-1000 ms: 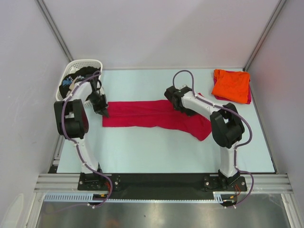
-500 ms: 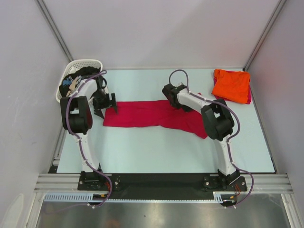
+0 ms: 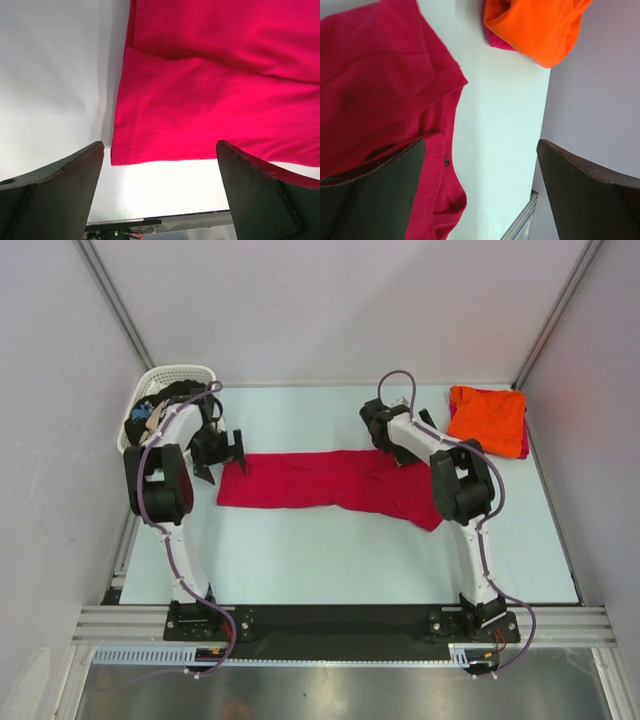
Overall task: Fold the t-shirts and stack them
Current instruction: Fold the other side of the tshirt into a rectangle
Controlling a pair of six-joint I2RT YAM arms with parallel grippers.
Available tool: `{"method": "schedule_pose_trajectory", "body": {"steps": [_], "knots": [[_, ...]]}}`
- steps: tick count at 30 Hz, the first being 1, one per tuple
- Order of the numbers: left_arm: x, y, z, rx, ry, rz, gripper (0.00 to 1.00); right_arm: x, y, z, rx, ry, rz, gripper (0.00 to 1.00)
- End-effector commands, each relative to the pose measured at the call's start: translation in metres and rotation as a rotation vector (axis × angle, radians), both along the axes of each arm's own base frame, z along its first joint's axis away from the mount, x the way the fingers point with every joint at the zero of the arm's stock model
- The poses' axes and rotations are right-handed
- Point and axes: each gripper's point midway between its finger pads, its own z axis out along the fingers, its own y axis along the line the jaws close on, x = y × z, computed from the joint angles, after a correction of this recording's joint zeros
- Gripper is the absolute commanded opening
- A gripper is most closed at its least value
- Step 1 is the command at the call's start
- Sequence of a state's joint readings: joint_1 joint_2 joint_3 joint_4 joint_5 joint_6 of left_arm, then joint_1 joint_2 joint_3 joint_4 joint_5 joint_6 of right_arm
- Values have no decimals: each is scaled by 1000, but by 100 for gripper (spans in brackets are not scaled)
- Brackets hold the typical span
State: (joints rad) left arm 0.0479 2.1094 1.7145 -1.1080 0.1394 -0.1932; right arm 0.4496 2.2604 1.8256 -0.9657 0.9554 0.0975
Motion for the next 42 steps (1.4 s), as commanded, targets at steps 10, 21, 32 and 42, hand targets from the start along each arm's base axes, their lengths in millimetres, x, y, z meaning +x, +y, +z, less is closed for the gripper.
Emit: {"method": "schedule_pose_trajectory", "body": {"steps": [10, 21, 32, 42], "knots": [[-28, -3, 37, -2, -99, -9, 100, -53, 17, 63, 510, -45, 53, 91], [-36, -5, 22, -2, -69, -10, 100, -74, 85, 34, 555, 63, 209, 78], [-47, -8, 13, -10, -44, -11, 100, -59, 130, -5, 442, 125, 291, 74], [-41, -6, 19, -1, -52, -14, 100, -40, 114, -35, 284, 143, 226, 24]]}}
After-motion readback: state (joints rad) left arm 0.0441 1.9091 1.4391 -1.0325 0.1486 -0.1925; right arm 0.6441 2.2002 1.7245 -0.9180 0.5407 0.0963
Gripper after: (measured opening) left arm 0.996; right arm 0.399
